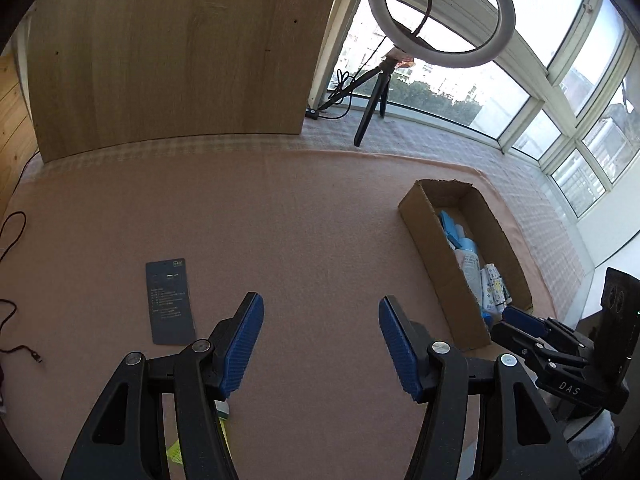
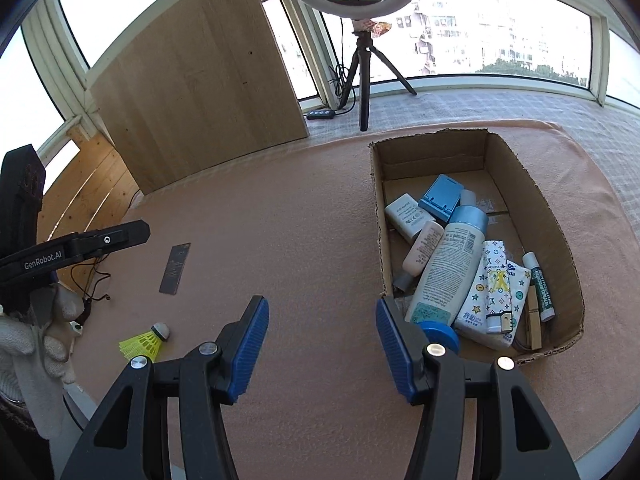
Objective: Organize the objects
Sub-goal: 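Move both tools back over the floor toward the yellow shuttlecock, then close the left gripper on the shuttlecock skirt while the right gripper grips its cork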
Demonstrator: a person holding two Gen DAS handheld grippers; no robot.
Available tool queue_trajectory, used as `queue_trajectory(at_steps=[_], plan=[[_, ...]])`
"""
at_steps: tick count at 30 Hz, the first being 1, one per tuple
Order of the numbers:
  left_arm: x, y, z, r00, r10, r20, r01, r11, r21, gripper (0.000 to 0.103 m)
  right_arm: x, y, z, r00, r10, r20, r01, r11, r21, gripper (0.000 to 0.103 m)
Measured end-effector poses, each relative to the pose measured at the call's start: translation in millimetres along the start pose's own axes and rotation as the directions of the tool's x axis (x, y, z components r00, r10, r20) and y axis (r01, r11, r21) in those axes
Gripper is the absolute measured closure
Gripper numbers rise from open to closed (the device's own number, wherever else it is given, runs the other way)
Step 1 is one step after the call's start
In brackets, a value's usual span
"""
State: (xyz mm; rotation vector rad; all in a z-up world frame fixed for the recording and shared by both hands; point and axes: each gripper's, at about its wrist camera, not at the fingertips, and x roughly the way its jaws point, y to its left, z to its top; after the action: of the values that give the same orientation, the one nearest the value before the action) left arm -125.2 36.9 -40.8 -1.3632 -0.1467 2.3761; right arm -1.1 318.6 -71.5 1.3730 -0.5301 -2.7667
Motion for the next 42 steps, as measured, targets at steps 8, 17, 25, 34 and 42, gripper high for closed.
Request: queue_trajectory(at_steps=[8, 17, 25, 34, 42], plan=[[-1, 96, -44, 0.995, 0.02, -0.094, -0.028, 0.996, -0.086, 0.039, 38, 53, -15, 0.993, 0.046, -0.107, -0.051, 0.998, -0.042, 0.051], [16, 130, -92, 0.978, -0.053, -0.201, 0.035, 0.995, -0.091, 0.039, 81, 110, -32, 0.962, 0.138, -0.237, -0.147, 0.989, -0.024, 0.051], [26, 117, -108, 0.973, -0.027, -0.229, 0.029, 1.0, 0.005, 0.039, 113, 138, -38, 0.939, 0.171, -0.298, -0.171, 0.985, 0.027, 0.051], [25, 114, -120, 0.973, -0.038, -0.226, 0.051, 0.997, 0.051, 0.039, 136, 163, -41, 0.91, 0.208, -0.359, -0.201, 0.978, 0.058, 0.051], [34, 112, -120, 0.968, -0.074, -0.24, 0.082, 0.996, 0.023, 0.037, 149, 177, -43, 0.887, 0.22, -0.406, -0.223, 0.974, 0.041, 0.051]])
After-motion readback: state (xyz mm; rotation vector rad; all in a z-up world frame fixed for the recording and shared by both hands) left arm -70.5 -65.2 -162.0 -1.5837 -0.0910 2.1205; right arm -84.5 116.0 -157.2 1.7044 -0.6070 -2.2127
